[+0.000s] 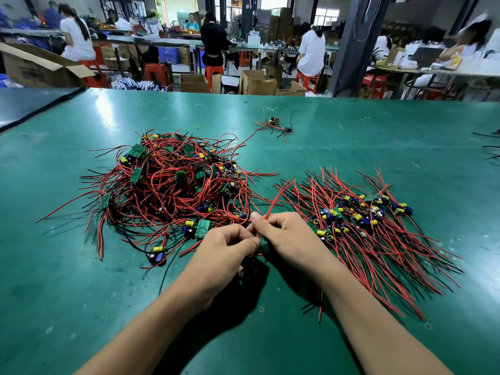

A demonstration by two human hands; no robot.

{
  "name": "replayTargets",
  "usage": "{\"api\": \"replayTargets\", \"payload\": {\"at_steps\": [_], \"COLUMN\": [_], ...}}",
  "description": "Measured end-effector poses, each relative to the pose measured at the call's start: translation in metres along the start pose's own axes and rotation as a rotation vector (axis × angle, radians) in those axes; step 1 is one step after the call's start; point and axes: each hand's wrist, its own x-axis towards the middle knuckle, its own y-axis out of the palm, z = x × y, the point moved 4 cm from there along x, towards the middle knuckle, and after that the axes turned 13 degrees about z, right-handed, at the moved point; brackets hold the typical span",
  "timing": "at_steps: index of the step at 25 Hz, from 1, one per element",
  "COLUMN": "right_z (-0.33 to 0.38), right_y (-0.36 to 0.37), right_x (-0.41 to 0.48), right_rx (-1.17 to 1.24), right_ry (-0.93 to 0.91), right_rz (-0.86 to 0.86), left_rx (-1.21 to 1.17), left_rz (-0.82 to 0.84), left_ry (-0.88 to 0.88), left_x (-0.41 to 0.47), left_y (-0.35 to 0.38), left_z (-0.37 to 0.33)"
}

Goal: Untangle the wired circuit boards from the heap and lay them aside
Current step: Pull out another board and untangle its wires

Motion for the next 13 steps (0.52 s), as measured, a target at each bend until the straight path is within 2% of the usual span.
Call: {"api": "replayTargets", "payload": {"at_steps": [5,13], "right_z": [-0.002,-0.005], "right_y": [-0.035,-0.052], "right_x": [-0.005,-0.007], "right_rx": [-0.142,-0.271], "right_ry": [-0.058,-0.186], "right_rz": [-0.338,-0.606], "left_rx": [0.025,-0.108], "left_rz": [0.167,0.283], "left_ry": [0.018,-0.016], "left_x": [-0.004,-0.007], "left_y": [0.009,0.010], "left_z": [-0.005,-0.010]}}
